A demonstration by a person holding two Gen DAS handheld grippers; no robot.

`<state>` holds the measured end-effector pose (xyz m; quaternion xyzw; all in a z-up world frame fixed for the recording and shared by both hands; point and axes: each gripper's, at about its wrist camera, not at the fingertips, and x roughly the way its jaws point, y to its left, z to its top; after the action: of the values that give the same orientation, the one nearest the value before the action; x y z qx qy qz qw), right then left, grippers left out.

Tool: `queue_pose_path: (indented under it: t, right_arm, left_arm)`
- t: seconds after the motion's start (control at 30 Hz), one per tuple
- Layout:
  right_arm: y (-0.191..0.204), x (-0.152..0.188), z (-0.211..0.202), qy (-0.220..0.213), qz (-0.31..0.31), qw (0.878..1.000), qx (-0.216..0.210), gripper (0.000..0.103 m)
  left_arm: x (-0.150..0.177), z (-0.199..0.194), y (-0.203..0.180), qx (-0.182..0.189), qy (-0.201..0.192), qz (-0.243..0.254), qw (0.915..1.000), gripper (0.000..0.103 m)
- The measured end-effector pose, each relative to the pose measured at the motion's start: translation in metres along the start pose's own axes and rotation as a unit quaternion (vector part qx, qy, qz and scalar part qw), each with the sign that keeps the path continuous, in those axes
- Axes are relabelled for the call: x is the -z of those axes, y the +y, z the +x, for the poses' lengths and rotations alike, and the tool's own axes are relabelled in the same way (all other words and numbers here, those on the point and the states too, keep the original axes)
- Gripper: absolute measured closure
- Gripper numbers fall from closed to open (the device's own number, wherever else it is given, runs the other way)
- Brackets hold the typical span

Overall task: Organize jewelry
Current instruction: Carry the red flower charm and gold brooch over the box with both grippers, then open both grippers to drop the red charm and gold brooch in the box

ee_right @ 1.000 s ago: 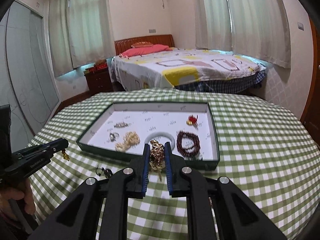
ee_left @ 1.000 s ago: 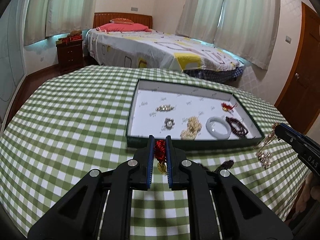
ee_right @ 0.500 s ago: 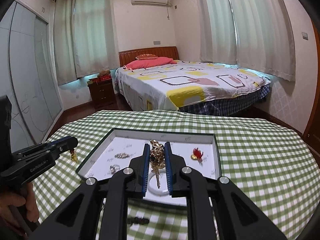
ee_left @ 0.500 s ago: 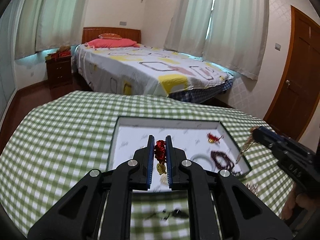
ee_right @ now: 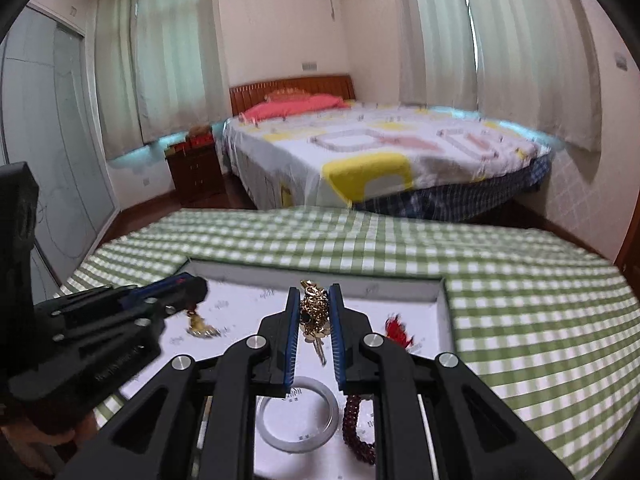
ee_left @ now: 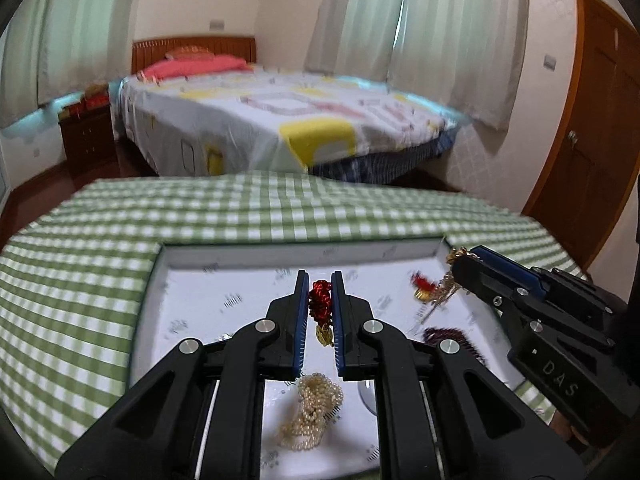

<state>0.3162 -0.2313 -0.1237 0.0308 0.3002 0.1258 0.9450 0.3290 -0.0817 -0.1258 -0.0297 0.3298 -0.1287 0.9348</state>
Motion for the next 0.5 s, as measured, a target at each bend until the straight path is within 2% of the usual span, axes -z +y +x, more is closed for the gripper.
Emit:
queue_pose_path:
  t: [0.13,0.3,0.5]
  right_arm:
    - [-0.005,0.009,0.029,0.041,0.005,0.999,0.003,0.088]
    - [-0.009,0.017,0.049,0.081,0.013,0.997,0.006,0.088]
    - [-0.011,0.021,0.059,0.104,0.020,0.994,0.006,0.087]
  left_arm:
    - [0.009,0.034,0.005,-0.007,0.040,0.001,0.9992,0.092]
    - [0.018,0.056,0.010,-0.010,0.080,-0.005,0.9967,0.092]
    - [0.022,0.064,0.016,-0.006,0.101,-0.023,0.9946,0.092]
